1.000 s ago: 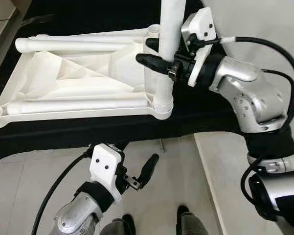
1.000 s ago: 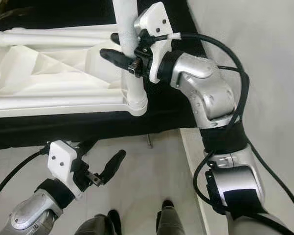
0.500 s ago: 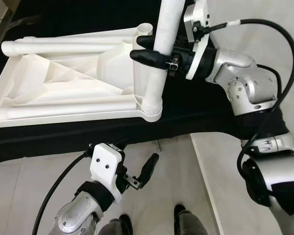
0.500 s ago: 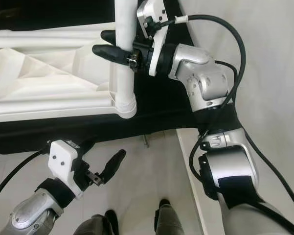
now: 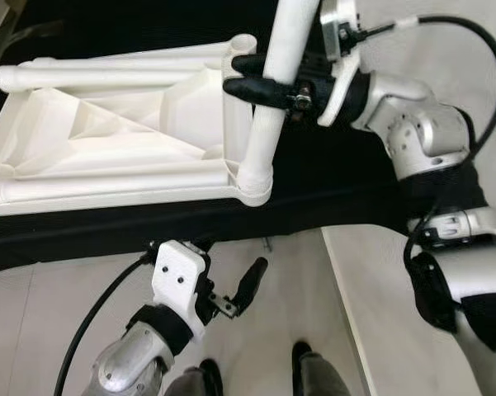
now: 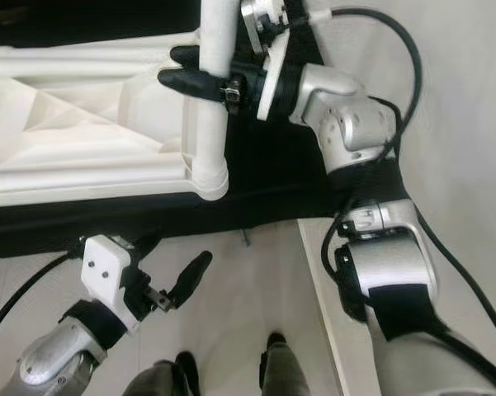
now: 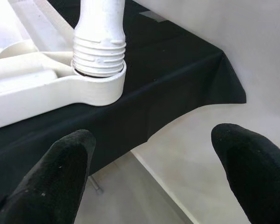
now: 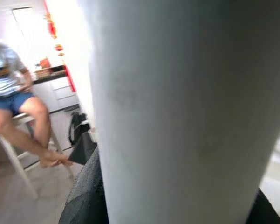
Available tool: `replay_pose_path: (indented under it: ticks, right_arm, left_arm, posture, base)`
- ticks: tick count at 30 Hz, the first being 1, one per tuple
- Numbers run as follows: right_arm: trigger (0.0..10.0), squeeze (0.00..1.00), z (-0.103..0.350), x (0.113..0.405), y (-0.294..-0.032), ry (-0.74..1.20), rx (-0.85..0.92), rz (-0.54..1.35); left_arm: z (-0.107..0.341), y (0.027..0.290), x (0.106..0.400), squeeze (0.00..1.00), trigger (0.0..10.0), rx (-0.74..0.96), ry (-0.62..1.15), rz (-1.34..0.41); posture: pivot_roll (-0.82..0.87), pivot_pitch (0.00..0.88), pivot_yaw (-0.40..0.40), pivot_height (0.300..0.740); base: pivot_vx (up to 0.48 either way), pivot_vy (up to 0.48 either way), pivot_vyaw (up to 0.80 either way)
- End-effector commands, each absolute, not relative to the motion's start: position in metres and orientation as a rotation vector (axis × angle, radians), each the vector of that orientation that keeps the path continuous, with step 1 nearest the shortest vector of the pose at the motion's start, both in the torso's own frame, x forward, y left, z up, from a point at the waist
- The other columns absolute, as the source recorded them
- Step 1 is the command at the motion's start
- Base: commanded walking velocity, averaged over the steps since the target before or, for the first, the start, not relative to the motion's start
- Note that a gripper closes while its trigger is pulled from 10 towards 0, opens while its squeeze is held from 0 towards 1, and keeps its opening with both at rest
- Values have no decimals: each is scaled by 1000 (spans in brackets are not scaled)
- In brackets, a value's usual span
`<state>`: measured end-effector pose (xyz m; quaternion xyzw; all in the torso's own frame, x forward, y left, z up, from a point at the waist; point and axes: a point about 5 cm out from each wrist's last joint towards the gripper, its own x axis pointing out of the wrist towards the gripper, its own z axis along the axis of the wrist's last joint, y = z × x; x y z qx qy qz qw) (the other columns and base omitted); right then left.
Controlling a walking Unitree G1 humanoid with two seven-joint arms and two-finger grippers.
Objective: Building children table
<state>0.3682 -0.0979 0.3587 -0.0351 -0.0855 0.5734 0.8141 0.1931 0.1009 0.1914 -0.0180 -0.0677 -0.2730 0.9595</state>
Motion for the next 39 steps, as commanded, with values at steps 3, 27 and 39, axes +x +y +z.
replay_pose_path:
  ticks: [3,27,39]
  right_arm:
    - [10000,0,308,386,-99,85,-62,1072]
    - [10000,0,298,374,-103,-62,-299,841]
    - [10000,0,276,353,-89,-6,-350,901]
  left_arm:
    - [188,101,191,0,10000,-44,-117,-552]
    - [188,102,192,0,10000,-45,-120,-549]
    - [187,103,193,0,10000,-42,-119,-552]
  posture:
    - [-36,344,83,740]
    - [-44,344,80,740]
    - [-46,336,85,740]
  base:
    - [0,0,0]
    - [0,0,0]
    - [0,0,0]
